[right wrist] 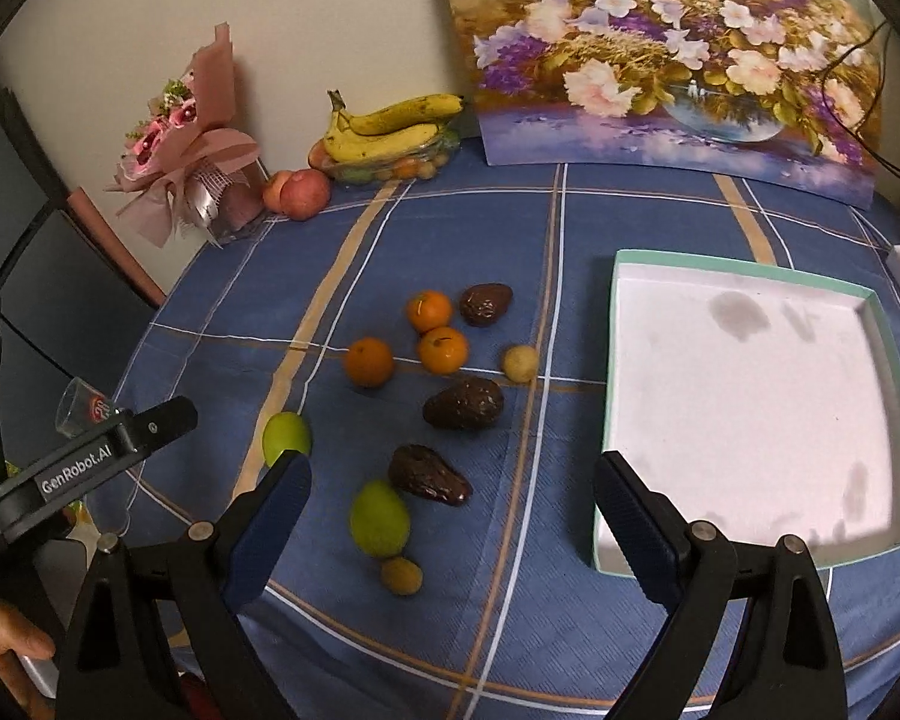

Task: Organize fruits
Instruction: 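Grasp the large green pear with the left gripper while the right gripper grasps the dark brown date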

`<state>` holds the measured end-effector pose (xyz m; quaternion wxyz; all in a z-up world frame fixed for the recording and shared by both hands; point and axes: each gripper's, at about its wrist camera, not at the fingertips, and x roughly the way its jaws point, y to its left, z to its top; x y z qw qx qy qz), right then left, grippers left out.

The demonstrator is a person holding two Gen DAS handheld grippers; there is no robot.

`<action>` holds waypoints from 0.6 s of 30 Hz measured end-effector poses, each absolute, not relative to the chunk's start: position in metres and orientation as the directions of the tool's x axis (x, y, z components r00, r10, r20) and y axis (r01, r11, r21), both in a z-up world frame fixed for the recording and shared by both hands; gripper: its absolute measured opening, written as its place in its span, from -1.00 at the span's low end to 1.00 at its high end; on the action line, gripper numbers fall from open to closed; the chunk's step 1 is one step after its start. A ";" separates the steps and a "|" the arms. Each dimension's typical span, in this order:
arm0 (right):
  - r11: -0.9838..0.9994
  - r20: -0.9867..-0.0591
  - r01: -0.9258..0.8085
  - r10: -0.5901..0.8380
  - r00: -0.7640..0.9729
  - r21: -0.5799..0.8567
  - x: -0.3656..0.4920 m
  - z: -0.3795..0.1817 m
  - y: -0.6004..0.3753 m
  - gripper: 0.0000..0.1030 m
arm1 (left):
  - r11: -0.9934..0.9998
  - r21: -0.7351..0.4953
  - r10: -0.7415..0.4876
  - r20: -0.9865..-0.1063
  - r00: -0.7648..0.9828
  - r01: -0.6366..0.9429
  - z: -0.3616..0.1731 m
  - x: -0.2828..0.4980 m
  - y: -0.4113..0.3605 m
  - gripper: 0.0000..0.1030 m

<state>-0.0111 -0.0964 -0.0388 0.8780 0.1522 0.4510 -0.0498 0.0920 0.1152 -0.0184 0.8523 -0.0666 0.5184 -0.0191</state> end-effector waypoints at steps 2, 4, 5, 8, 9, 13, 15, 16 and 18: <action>0.946 -0.820 0.233 0.053 0.570 0.223 -0.004 -0.042 -0.097 0.84 | 0.988 -0.145 -0.105 -0.891 0.442 -0.057 -0.021 0.100 0.117 1.00; 0.945 -0.832 0.240 0.057 0.551 0.223 0.005 -0.045 -0.098 0.84 | 0.984 -0.161 -0.116 -0.901 0.418 -0.074 -0.025 0.109 0.119 1.00; 0.944 -0.838 0.243 0.059 0.543 0.224 0.009 -0.046 -0.098 0.84 | 0.983 -0.168 -0.122 -0.906 0.406 -0.080 -0.027 0.113 0.119 1.00; 0.940 -0.848 0.252 0.068 0.526 0.232 0.020 -0.049 -0.098 0.82 | 0.978 -0.181 -0.132 -0.920 0.370 -0.100 -0.033 0.126 0.120 0.99; 0.938 -0.851 0.254 0.072 0.520 0.234 0.025 -0.050 -0.098 0.80 | 0.977 -0.187 -0.137 -0.923 0.359 -0.108 -0.035 0.129 0.120 0.98; 0.937 -0.862 0.257 0.081 0.501 0.237 0.041 -0.053 -0.096 0.63 | 0.977 -0.184 -0.137 -0.931 0.337 -0.110 -0.040 0.143 0.113 0.97; 0.937 -0.868 0.262 0.077 0.491 0.232 0.047 -0.056 -0.096 0.63 | 0.976 -0.189 -0.144 -0.935 0.324 -0.111 -0.042 0.149 0.110 0.95; 0.937 -0.872 0.265 0.076 0.484 0.229 0.049 -0.058 -0.096 0.62 | 0.975 -0.192 -0.147 -0.937 0.318 -0.113 -0.044 0.151 0.110 0.92; 0.937 -0.880 0.271 0.073 0.470 0.222 0.054 -0.062 -0.095 0.61 | 0.975 -0.196 -0.155 -0.938 0.309 -0.108 -0.046 0.155 0.106 0.91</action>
